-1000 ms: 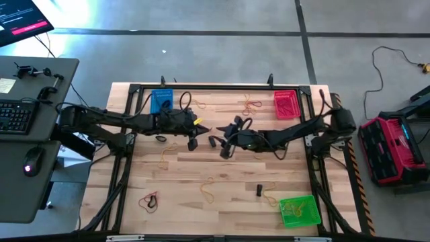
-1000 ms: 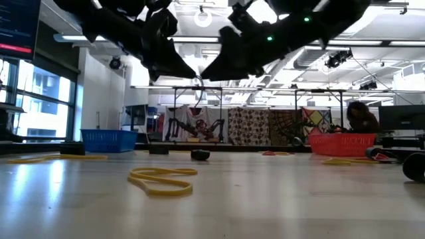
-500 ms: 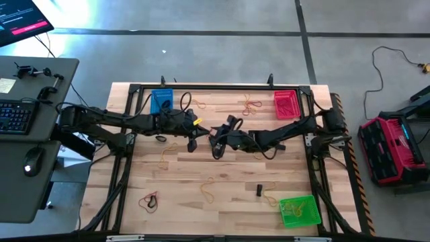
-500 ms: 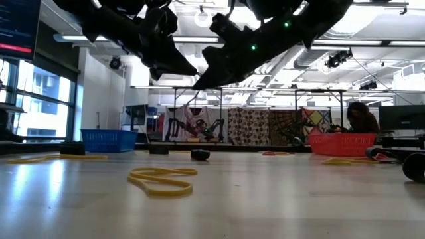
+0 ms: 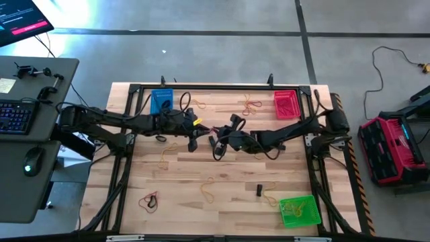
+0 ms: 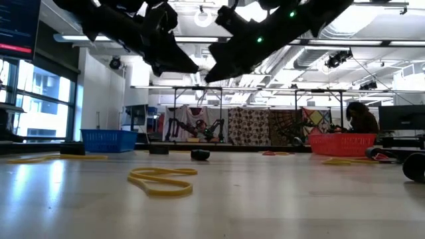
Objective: Sort rubber bands into baskets
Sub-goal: Put the red rubber band into the red bin
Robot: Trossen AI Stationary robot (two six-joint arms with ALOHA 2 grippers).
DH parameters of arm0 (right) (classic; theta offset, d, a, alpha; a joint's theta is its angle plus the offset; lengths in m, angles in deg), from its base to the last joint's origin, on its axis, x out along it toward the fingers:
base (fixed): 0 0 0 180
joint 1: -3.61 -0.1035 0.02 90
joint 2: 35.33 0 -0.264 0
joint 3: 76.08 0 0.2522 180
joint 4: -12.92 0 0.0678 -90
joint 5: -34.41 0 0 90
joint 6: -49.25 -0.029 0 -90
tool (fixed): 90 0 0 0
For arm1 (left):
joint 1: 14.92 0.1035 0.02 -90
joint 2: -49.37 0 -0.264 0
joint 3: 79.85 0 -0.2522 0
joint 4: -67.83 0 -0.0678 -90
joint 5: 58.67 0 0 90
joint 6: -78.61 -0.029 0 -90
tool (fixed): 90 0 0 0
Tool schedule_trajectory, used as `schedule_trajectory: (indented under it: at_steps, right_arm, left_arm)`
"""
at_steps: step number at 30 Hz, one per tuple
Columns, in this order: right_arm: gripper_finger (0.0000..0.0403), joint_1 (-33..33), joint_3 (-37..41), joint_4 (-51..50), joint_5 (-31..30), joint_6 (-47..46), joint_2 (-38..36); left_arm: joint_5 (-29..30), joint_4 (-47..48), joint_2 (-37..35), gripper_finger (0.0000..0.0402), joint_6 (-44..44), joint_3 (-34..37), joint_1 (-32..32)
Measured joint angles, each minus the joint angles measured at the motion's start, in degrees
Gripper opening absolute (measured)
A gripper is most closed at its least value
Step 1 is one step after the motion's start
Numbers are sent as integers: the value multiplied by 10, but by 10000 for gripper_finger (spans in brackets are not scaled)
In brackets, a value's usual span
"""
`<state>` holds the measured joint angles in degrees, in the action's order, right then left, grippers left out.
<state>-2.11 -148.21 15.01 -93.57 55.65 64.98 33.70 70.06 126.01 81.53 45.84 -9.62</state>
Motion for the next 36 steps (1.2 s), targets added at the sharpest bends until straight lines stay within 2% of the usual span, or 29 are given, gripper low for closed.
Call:
schedule_trajectory:
  at_steps: [3,8,11,16,22,28,32,36]
  right_arm:
    - [1,0,0,-59,-34,-15,-30]
    - [1,8,0,-164,-75,-51,-91]
    - [1,13,0,-233,-105,-76,-128]
    - [0,24,0,-368,-166,-134,-195]
    - [0,49,0,-587,-228,-271,-267]
    - [0,84,3,-776,-282,-429,-291]
    - [0,118,43,-793,-289,-472,-303]
    - [0,166,102,-761,-272,-480,-311]
  left_arm:
    - [0,-26,-1,84,-8,1,-7]
    - [0,-136,-1,116,-21,39,-18]
    - [0,-194,-1,125,-21,64,-20]
    - [-2,-218,-1,129,-17,87,-23]
    - [-2,-218,-1,129,-16,97,-37]
    - [-2,-226,-1,129,-25,97,-51]
    - [-2,-227,-1,129,-26,97,-52]
    - [-2,-227,-1,129,-26,97,-51]
